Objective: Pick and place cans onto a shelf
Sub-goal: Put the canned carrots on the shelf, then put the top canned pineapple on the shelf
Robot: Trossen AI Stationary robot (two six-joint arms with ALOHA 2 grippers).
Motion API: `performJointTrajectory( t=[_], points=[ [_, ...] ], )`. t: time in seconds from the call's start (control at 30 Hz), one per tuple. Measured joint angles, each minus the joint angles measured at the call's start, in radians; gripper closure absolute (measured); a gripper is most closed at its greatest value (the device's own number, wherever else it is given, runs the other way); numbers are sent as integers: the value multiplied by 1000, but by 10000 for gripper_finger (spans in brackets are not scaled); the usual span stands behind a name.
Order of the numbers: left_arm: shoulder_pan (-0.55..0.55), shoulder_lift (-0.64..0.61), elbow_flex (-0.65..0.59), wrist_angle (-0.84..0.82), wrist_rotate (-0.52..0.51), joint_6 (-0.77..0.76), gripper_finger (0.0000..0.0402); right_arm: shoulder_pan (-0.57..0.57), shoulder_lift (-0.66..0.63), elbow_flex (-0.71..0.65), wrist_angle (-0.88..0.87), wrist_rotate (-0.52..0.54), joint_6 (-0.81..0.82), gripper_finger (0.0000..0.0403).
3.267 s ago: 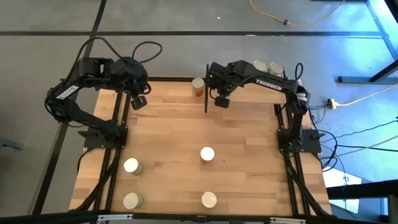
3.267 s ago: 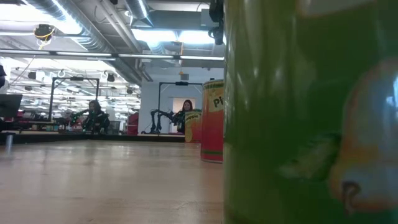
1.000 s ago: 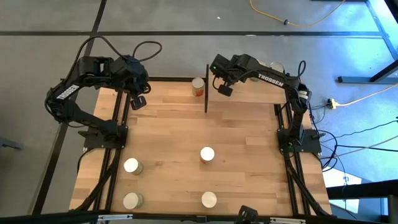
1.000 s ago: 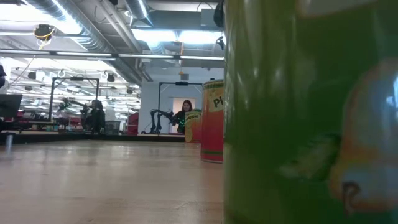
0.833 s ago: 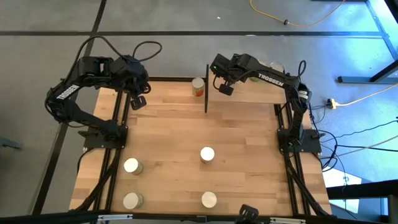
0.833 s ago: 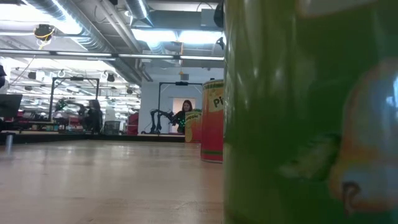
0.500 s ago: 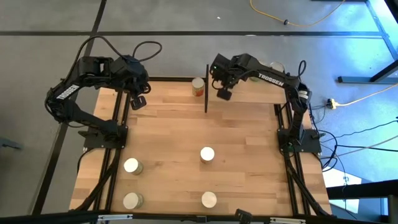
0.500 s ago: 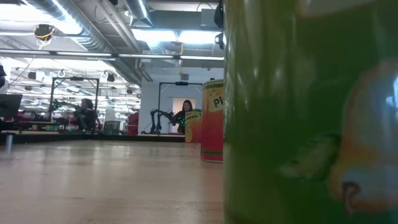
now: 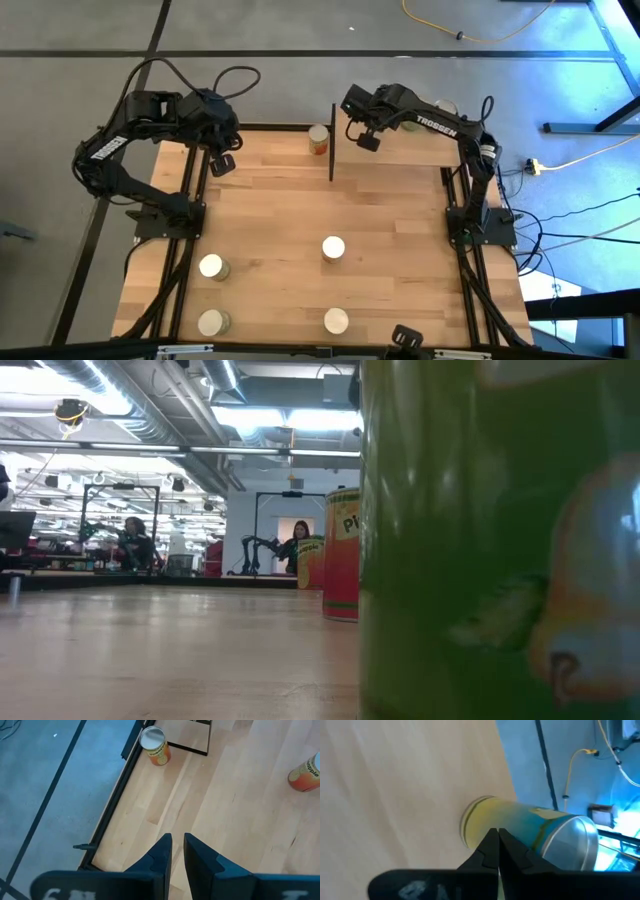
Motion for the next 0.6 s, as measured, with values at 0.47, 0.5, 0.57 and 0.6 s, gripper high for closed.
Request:
performJointTrajectory(
  t=[0.47, 0.5, 0.57, 0.6],
  points=[
    [0, 0, 0, 0, -1, 0, 360, 11, 0, 28, 2, -275, -26, 402],
    [0, 0, 0, 0, -5, 3, 360, 19, 0, 43, 9, -313, -32, 402],
    [0, 0, 0, 1, -33, 5, 360, 36, 0, 79, 20, -358, -35, 402],
    [0, 0, 0, 3, -56, -3, 360, 44, 0, 102, 16, -368, -40, 402]
  ],
)
